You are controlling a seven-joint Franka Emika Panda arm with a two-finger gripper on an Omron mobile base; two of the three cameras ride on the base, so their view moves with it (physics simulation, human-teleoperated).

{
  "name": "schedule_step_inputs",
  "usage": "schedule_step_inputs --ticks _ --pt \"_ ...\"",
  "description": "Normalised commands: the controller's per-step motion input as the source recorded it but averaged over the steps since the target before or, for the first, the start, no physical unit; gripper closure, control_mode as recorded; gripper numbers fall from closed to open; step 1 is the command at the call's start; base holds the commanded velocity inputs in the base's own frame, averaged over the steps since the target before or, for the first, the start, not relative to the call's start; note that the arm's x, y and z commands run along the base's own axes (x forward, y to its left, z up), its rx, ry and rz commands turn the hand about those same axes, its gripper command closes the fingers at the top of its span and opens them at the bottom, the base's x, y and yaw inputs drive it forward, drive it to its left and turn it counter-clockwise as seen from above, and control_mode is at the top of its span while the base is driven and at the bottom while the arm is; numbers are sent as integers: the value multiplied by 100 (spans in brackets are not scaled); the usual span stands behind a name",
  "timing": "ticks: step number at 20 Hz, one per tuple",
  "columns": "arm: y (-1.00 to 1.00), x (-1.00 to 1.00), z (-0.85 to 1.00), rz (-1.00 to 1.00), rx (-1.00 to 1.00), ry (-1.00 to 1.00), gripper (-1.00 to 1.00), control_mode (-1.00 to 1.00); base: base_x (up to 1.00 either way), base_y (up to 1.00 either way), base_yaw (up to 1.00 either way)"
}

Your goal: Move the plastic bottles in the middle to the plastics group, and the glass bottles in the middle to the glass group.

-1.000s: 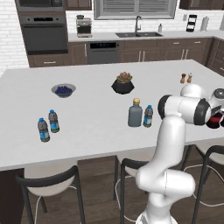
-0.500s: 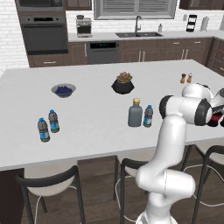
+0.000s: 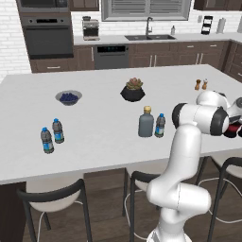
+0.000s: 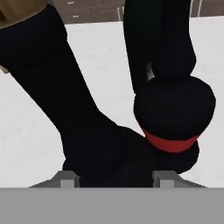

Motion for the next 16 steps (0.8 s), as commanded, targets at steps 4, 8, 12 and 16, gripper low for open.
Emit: schedule_step_inputs --ticks 4,8,12,16 --pt "0 0 0 0 0 0 100 -100 0 0 0" --pt "0 0 0 0 0 0 -100 -100 0 0 0" --pt "0 0 0 0 0 0 -100 -100 0 0 0" --pt "0 0 0 0 0 0 -100 -100 0 0 0"
